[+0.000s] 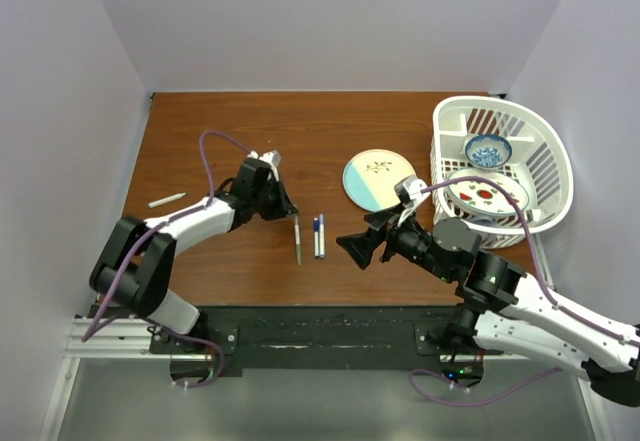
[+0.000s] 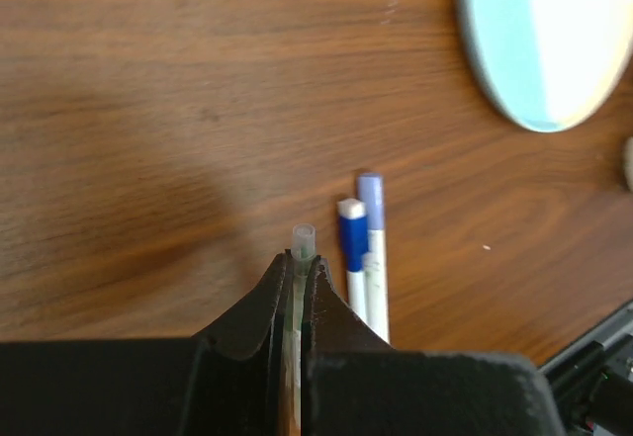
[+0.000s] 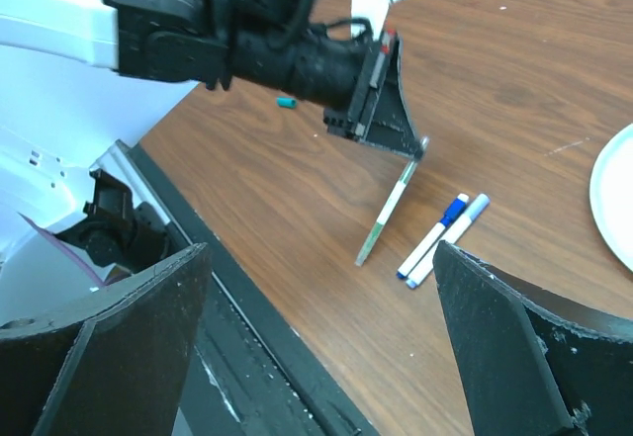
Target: Insert the pens into the pen caps
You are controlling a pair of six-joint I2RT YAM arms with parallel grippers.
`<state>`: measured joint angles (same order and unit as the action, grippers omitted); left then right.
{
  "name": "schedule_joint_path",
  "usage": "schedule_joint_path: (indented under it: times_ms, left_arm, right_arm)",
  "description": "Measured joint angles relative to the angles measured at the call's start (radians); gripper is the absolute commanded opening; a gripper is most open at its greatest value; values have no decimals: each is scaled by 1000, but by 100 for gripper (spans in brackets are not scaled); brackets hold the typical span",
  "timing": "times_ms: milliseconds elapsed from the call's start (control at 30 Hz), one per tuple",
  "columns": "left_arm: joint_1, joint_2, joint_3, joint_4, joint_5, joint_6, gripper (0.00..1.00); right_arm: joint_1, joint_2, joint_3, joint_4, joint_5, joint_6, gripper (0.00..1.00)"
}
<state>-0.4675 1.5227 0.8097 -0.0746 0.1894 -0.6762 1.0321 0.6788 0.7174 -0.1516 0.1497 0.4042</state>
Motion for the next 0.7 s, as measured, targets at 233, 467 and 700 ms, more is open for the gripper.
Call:
schedule_joint_path:
  times_ms: [233, 467, 700]
  left_arm:
    - [1, 119, 1, 5, -8, -33, 41]
    - [3, 53, 9, -60, -119, -65, 68]
    - [170, -72, 71, -275, -377, -232, 62]
  right_arm:
    - [0, -13, -2, -21, 30, 0, 99]
    - [0, -14, -14, -17, 39, 2, 99]
    - [0, 19, -19, -10, 38, 15, 98]
